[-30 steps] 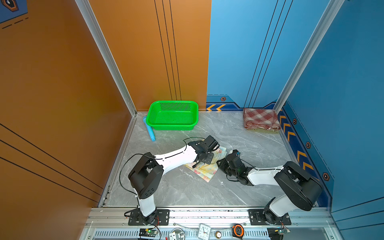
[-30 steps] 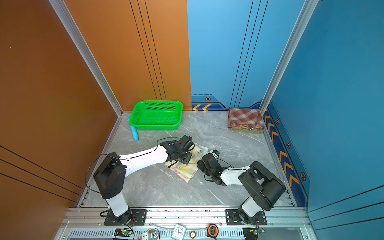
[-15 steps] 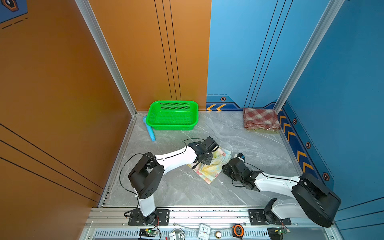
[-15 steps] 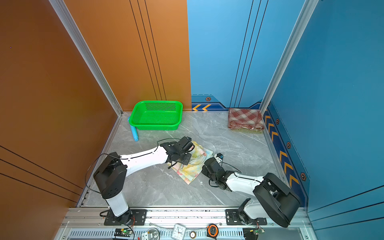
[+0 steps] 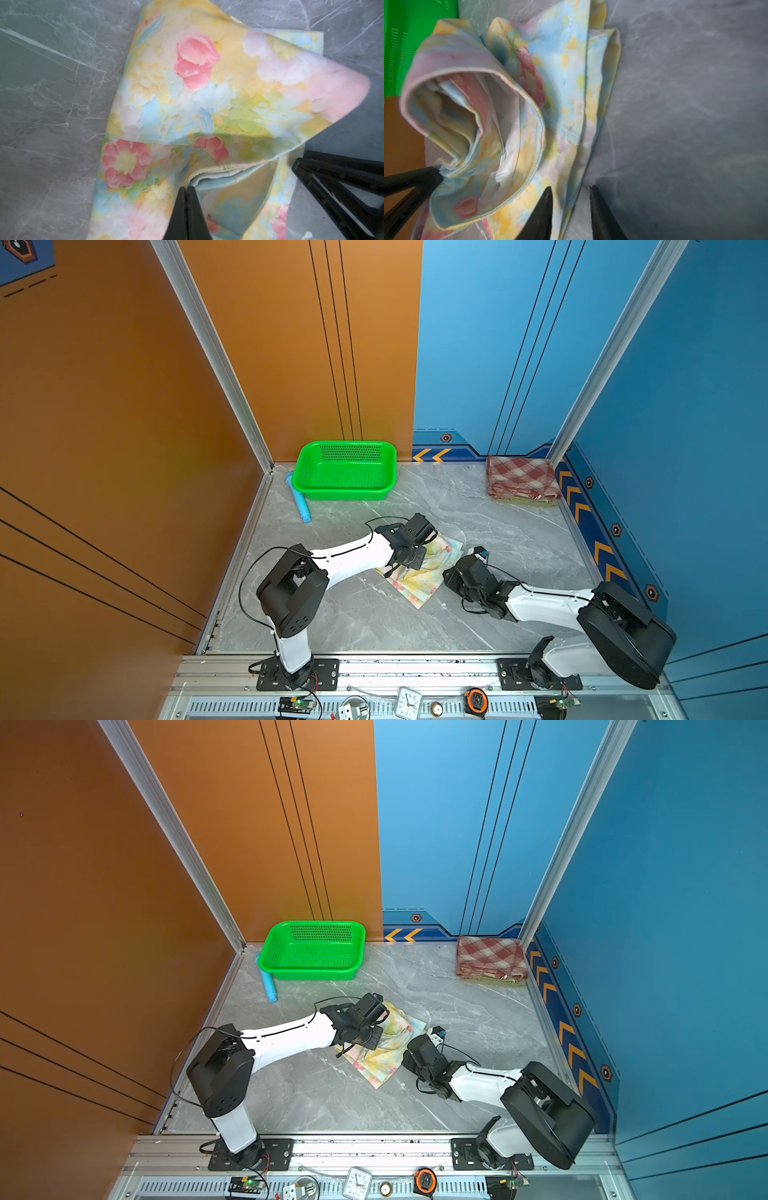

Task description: Fold and stack the skirts

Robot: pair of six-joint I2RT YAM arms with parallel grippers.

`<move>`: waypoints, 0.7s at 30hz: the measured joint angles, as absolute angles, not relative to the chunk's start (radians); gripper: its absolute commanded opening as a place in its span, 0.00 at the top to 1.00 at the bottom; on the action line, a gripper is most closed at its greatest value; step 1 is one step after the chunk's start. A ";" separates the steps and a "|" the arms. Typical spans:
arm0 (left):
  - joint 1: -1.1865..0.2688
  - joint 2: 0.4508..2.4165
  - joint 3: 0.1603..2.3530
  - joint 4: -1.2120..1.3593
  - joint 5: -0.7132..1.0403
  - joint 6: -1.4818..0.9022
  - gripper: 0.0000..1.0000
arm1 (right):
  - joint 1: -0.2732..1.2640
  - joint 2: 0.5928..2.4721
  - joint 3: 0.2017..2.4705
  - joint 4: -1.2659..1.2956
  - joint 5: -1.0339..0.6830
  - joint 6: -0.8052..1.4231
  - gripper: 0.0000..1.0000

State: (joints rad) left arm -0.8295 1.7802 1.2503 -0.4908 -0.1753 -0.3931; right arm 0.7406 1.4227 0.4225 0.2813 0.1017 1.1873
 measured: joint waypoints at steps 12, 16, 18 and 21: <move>-0.852 1.744 1.226 -0.487 -0.175 -0.424 1.00 | 0.725 1.555 0.461 0.426 0.052 1.209 0.91; -0.871 1.720 1.225 -0.486 -0.172 -0.440 1.00 | 0.719 1.607 0.485 0.482 0.037 1.212 0.91; -0.878 1.716 1.224 -0.486 -0.171 -0.447 1.00 | 0.715 1.626 0.493 0.503 0.028 1.212 0.90; -0.886 1.716 1.214 -0.485 -0.168 -0.462 1.00 | 0.713 1.654 0.509 0.529 0.021 1.213 0.90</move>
State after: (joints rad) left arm -0.8856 1.7164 1.2144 -0.4854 -0.1680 -0.4618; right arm 0.7132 1.6535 0.5091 0.5293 0.0208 1.2125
